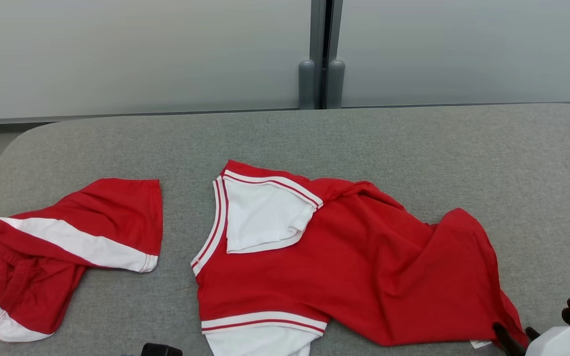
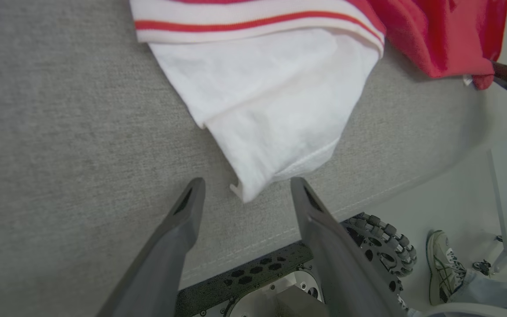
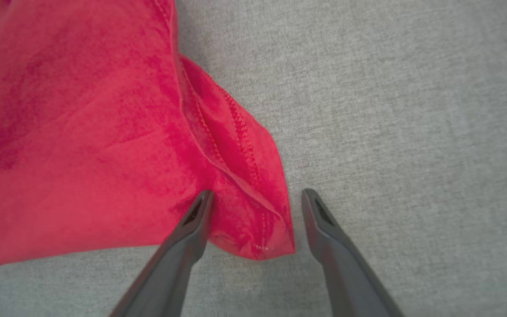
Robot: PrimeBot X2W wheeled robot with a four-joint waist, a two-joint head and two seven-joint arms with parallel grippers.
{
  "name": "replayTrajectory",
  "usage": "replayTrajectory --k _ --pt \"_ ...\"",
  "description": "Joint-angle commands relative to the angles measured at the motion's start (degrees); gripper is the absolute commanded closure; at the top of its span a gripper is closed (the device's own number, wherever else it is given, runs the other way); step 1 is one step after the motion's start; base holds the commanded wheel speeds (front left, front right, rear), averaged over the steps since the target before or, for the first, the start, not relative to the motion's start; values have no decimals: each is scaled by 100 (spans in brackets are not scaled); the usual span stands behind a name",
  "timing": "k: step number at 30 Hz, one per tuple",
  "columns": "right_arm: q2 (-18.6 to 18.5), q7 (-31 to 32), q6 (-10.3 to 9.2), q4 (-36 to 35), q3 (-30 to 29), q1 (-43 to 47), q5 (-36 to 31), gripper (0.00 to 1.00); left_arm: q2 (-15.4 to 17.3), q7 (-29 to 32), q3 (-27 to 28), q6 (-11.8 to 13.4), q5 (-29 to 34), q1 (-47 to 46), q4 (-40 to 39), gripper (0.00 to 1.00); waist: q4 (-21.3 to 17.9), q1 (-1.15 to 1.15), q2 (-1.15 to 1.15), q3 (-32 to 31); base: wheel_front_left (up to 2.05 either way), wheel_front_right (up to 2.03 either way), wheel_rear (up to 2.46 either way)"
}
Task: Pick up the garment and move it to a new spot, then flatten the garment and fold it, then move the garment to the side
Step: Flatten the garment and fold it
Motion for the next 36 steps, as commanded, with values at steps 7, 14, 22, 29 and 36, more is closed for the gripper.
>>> replayTrajectory --k 7,14,22,29,36 --pt "-36 -137 3 252 181 -227 92 0 -222 -143 -94 -272 -77 -464 650 0 -5 0 0 98 0 0 0" --pt "-19 -204 3 489 329 -329 190 33 -433 -243 -189 -493 -136 -742 1154 41 7 0 0 149 0 0 0" --pt "-102 -370 3 443 397 -294 339 100 -477 -611 -80 -665 -187 -772 1155 100 16 0 0 37 0 0 0" --pt "-146 -152 3 -188 336 83 828 100 -367 -728 64 -594 -254 -607 685 100 35 0 0 -155 0 0 0" --pt "-361 282 3 -1042 473 -111 1496 100 -123 -604 232 -613 -270 -861 189 100 -77 0 0 -114 0 0 0"
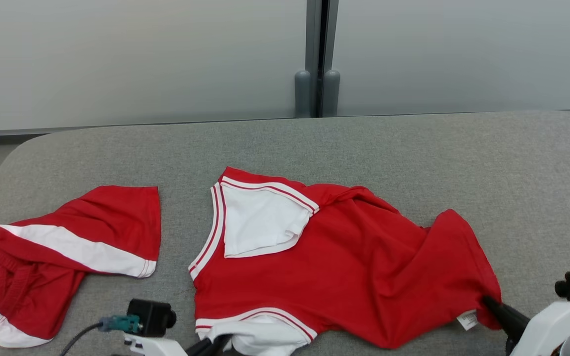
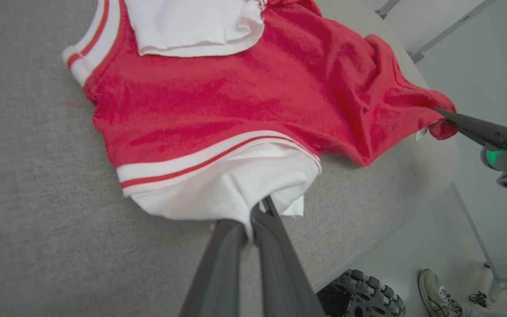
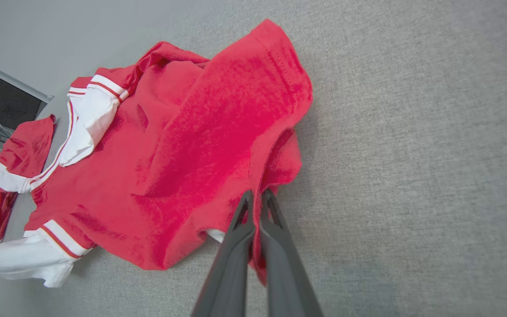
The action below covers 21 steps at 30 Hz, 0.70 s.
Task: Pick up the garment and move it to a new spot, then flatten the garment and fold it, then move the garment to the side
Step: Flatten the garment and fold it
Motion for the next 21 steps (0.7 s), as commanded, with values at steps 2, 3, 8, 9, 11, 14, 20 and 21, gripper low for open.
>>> replayTrajectory --k 2,3,8,9,11,14,20,21 --pt "-125 81 3 -191 6 -390 290 100 121 32 140 -86 33 -471 -42 100 -57 0 0 144 0 0 0" --pt "-137 105 3 -211 23 -521 423 100 174 53 181 -115 64 -641 -14 100 -68 0 0 197 0 0 0" --pt "-110 17 3 -112 88 -1511 1119 100 354 237 338 -295 176 -1864 231 100 -104 0 0 645 0 0 0" --pt "-112 -4 3 -64 115 -1741 1236 100 385 296 362 -336 158 -2146 340 100 -106 0 0 760 0 0 0" --pt "-143 -84 3 67 178 -2298 1420 100 433 396 408 -409 177 -2835 595 100 -110 0 0 1033 0 0 0" --pt "-198 -200 3 245 241 -2900 1527 100 442 455 468 -467 147 -3543 870 100 -125 0 0 1322 0 0 0" --pt "-217 -497 3 982 743 -4809 1693 100 610 405 449 -559 348 -5622 1869 100 -238 0 0 2127 0 0 0" --pt "-192 -607 3 1105 809 -5119 1711 100 596 343 480 -567 340 -5947 2040 100 -254 0 0 2243 0 0 0"
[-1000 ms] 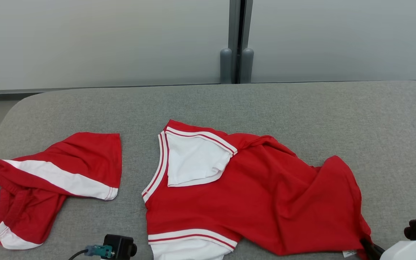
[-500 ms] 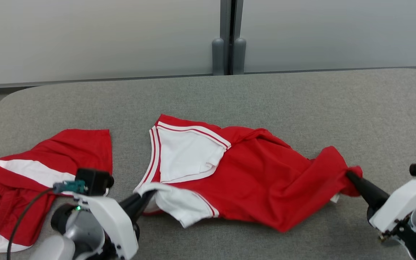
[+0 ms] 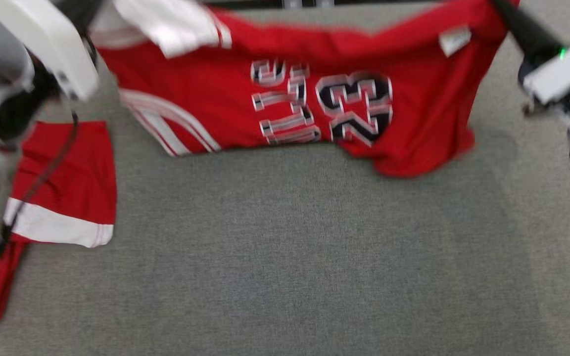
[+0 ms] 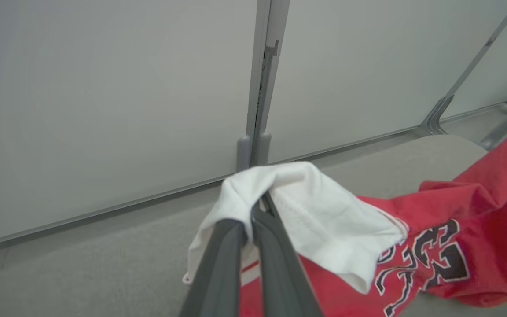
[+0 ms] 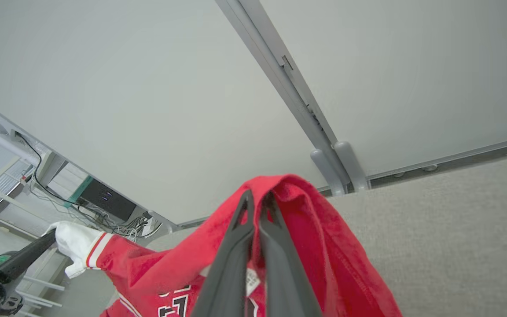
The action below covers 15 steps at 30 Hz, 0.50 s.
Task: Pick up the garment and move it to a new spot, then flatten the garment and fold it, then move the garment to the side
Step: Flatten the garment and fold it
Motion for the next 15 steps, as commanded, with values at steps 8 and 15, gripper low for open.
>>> replayTrajectory --k 8,15 --pt "-113 -967 3 742 340 -2068 268 100 -177 -639 50 -39 -46 -2232 1284 100 -79 0 0 966 0 0 0" --pt "-378 -1506 3 1138 565 -3317 566 100 -287 -1279 -177 -40 -45 -3594 2153 100 -42 0 0 1101 0 0 0"
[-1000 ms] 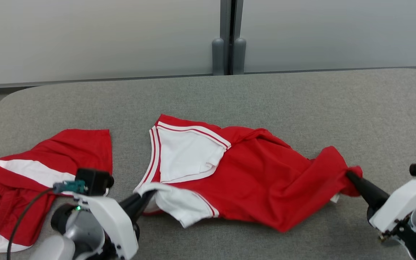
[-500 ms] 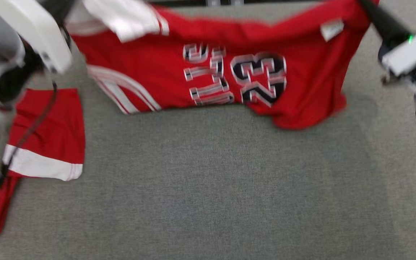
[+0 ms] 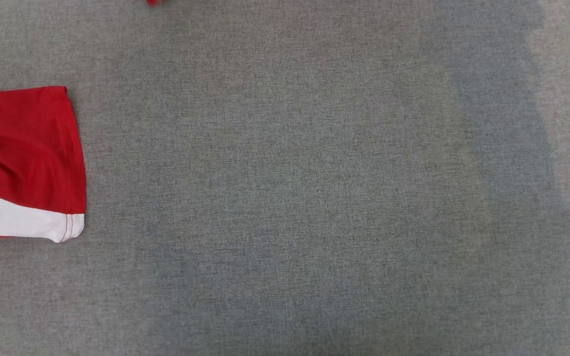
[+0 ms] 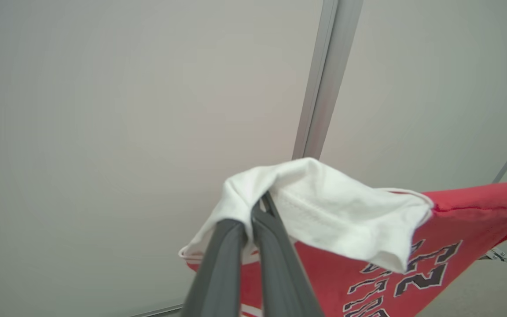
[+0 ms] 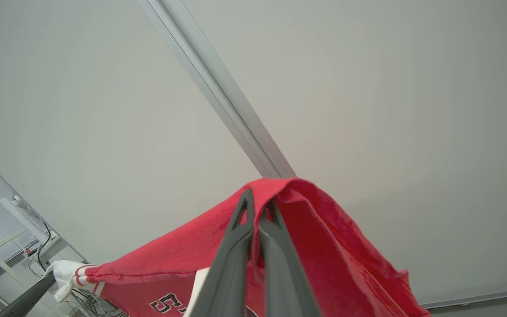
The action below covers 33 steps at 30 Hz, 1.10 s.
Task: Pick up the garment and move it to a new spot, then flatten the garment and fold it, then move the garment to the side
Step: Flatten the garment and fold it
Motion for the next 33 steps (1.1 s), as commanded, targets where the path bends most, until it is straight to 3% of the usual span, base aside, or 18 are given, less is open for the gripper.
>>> replayTrajectory --k 1,7,14,21,25,33 --pt "-109 -89 3 52 57 -170 34 100 25 -71 -79 -6 -30 -207 87 100 2 0 0 2 0 0 0" --pt "-284 -195 3 144 565 -353 174 100 101 -259 -471 -7 -369 -446 396 100 18 0 0 -51 0 0 0" --pt "-515 -153 3 237 1323 394 512 100 316 -67 -1121 -7 -1077 385 216 100 110 0 0 -376 0 0 0" --pt "-738 153 3 330 2145 1635 929 100 754 681 -1834 -7 -1927 1782 -412 100 149 0 0 -1073 0 0 0" --pt "-807 276 3 305 2399 2113 1141 100 925 1214 -2050 -7 -2396 2424 -673 100 140 0 0 -1348 0 0 0" --pt "-1137 887 3 -17 3004 3136 1606 100 1582 2189 -2375 3 -3169 3683 -1633 100 33 0 0 -2112 0 0 0"
